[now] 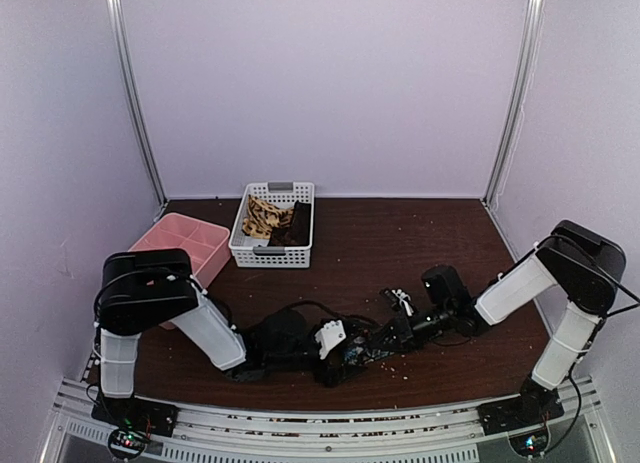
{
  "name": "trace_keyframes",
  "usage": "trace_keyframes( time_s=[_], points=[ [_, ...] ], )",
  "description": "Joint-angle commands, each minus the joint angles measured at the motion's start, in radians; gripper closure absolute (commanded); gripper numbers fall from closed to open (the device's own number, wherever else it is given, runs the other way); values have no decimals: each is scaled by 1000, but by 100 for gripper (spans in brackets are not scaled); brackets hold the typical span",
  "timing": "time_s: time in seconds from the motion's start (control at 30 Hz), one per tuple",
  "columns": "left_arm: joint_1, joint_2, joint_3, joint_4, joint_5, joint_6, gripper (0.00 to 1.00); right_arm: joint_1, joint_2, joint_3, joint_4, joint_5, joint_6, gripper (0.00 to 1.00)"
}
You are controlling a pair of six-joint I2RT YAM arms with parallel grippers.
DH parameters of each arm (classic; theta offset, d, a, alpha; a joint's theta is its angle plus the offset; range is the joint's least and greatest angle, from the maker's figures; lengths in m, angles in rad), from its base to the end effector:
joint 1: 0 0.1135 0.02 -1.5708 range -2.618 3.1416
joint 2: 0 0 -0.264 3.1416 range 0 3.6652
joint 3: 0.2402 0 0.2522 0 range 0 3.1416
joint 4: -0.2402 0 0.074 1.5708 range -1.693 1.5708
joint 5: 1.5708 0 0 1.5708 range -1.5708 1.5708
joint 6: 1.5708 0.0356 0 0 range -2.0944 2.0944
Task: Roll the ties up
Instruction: Roll the tie at the center of the board.
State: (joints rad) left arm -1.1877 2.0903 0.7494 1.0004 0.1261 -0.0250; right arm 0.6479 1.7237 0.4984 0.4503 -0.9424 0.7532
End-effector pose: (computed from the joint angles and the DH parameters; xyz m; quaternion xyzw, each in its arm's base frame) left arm 0.1335 -0.3433 0.0813 0.4780 0.6612 -0.3705 0.4439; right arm 0.1959 0.1844 0.0978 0.1324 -0.8295 -0.5425 0.0058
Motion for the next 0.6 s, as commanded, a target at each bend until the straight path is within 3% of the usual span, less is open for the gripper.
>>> trace_keyframes(
  time_s=[0.0,0.13,0.33,0.5,0.57],
  points=[
    [-12,67,54,132,-60,-18,17,-8,85,-23,-137,131,-33,100],
    [-11,118,96,121,-54,-14,32,-11,91,-28,-133,124,-36,100],
    [-10,117,66,96,-30,-44,62,-13,33,-39,-122,111,-30,100],
    [-5,81,10,47,-28,-24,72,-14,-139,-58,-42,106,11,72],
    [3,75,-9,50,11,-22,74,-13,-181,-39,-60,121,7,68]
  ],
)
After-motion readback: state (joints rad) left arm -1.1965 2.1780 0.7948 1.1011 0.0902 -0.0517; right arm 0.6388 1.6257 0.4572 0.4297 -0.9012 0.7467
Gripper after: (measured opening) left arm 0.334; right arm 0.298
